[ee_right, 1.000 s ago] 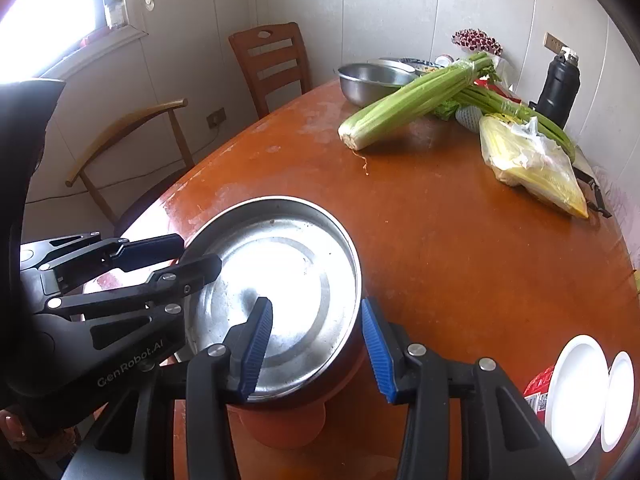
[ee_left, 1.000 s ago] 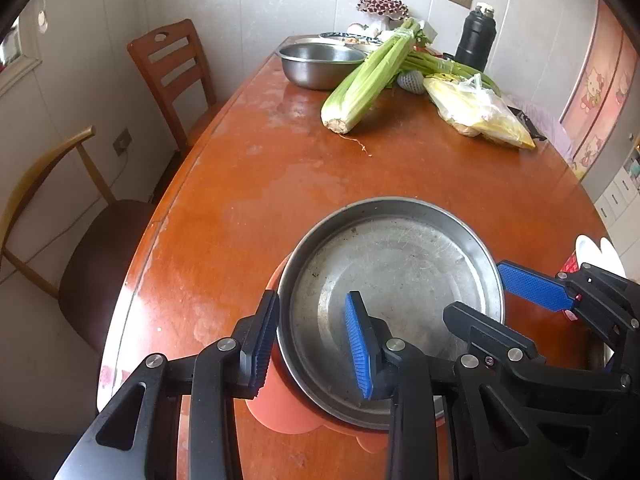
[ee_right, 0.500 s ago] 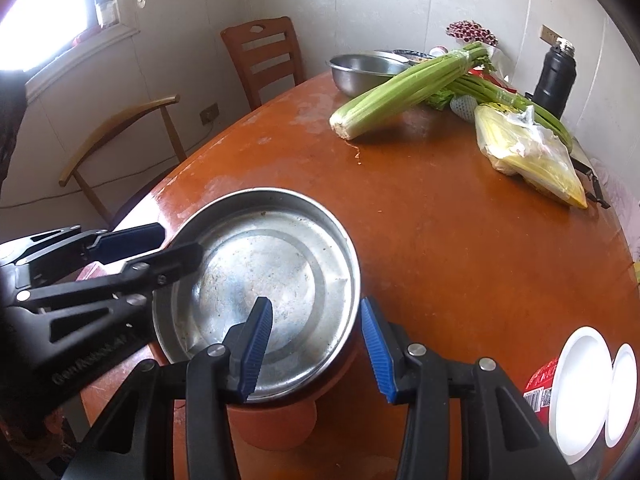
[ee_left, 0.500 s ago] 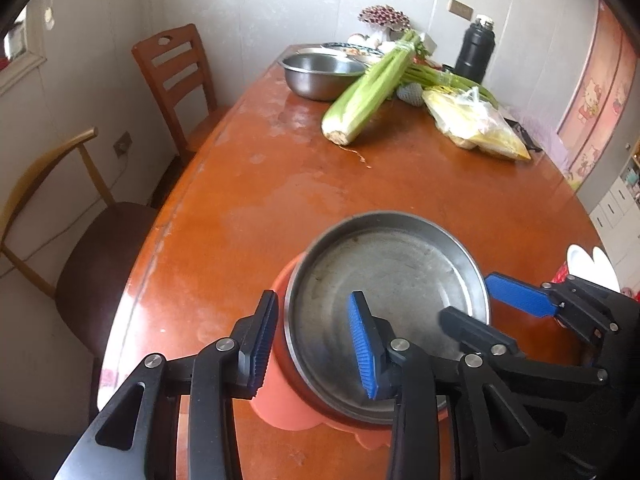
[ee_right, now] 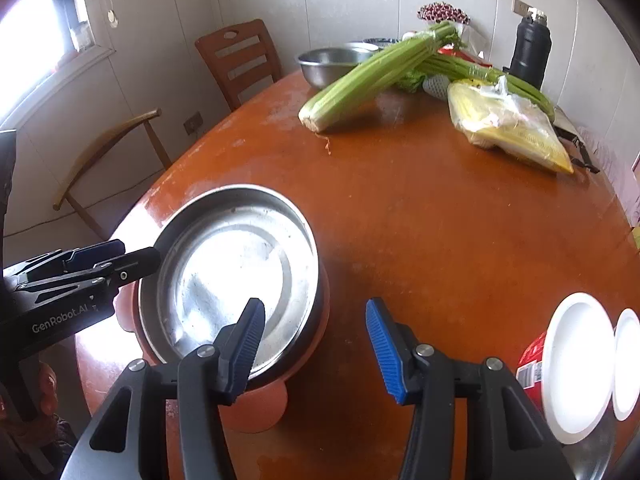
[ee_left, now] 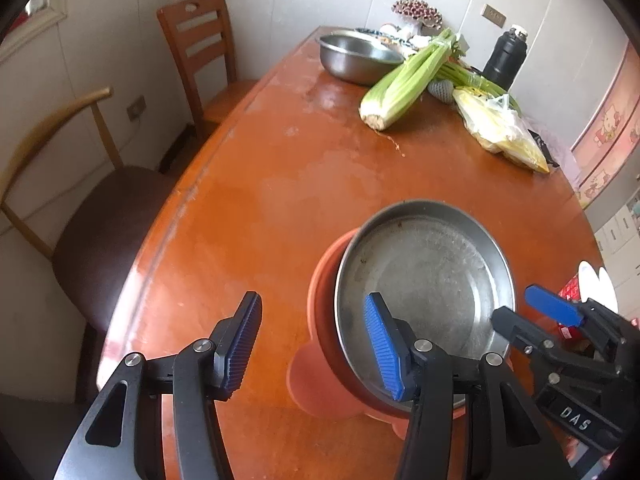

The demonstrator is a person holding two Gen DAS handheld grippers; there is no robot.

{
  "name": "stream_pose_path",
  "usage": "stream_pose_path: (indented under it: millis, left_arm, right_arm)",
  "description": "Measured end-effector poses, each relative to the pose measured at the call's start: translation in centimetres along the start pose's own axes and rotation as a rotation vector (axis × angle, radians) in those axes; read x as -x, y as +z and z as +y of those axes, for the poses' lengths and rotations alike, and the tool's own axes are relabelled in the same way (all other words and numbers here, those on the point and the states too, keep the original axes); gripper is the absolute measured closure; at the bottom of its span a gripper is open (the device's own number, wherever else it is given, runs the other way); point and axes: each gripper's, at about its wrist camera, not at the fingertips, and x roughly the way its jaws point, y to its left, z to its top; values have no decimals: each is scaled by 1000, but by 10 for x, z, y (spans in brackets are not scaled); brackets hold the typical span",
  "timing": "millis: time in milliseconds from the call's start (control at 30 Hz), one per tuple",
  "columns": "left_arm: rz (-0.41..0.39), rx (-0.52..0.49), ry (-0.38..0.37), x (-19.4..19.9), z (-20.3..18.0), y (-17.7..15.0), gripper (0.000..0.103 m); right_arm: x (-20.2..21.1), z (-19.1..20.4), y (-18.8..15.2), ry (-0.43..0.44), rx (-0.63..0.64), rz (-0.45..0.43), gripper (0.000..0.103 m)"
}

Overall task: Organize plates and bowls
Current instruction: 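Carry the steel pan onto the orange plate and lower it, then open the left tool and move it to the deep steel bowl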

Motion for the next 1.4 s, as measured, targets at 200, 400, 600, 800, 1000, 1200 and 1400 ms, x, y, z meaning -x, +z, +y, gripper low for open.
stream_pose_path:
  millis: [200, 400, 600, 800, 1000, 1200, 1400]
  left_arm:
    - [53, 2, -49, -16, -9, -5, 48]
    - [48, -5, -46, -21, -20, -6, 48]
    - [54, -30, -49, -26, -36, 0, 48]
    - [60, -66, -64, -33, -58, 5, 48]
    - [60, -97, -74, -38, -75, 9, 47]
    - [44, -100, -31, -37, -73, 10, 46]
    - [6, -92, 24, -23, -67, 10, 46]
  right_arm:
    - [-10, 7, -6, 10, 14, 35, 50]
    - [-15, 11, -9, 9, 36, 47, 50]
    - [-16, 2, -11, -4, 23, 49, 50]
    - [-15, -18, -11, -17, -17, 49, 51]
    - [-14, -33, -11, -26, -51, 51, 51]
    - [-13, -36, -12, -22, -58, 47, 51]
    - [3, -41, -12, -34, -73, -6, 50]
